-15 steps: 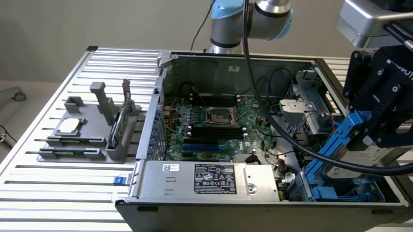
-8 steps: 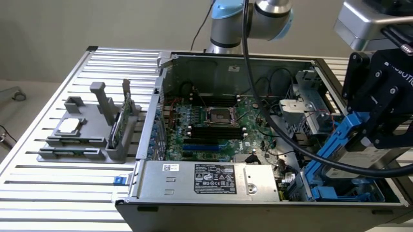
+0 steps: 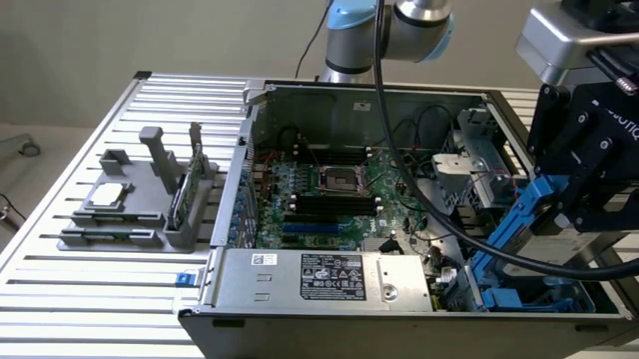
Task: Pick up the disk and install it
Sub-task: 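Insert the disk into the insertion slot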
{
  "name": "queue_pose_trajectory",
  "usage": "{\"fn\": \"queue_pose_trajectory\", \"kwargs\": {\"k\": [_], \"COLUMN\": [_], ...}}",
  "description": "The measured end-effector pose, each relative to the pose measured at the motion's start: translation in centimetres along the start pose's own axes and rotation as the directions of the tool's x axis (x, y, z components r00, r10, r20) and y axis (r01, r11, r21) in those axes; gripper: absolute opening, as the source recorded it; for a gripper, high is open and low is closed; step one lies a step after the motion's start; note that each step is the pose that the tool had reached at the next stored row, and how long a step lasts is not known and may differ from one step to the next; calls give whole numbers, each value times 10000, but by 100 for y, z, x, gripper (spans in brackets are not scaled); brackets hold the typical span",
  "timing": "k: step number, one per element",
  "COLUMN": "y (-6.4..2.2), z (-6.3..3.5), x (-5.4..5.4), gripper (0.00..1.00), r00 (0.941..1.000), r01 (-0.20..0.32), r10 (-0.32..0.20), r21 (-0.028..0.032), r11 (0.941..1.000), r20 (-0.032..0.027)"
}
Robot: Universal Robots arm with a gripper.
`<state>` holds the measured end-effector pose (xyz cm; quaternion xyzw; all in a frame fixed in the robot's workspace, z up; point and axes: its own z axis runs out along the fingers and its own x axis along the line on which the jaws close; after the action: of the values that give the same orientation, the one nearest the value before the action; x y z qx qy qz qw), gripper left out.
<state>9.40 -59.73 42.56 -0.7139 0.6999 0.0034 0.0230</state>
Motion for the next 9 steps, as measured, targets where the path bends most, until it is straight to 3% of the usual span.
{"fn": "queue_pose_trajectory", "kwargs": {"k": [6,9], "y": [-18,-18], "z": [8,-3], "x": [15,16], "gripper": [33,33], "r00": [9999,9999], "r01": [-5,-7], "r10": [6,10], "r21": [-113,-183], "r11": [9999,9998], "r20": [110,134]}}
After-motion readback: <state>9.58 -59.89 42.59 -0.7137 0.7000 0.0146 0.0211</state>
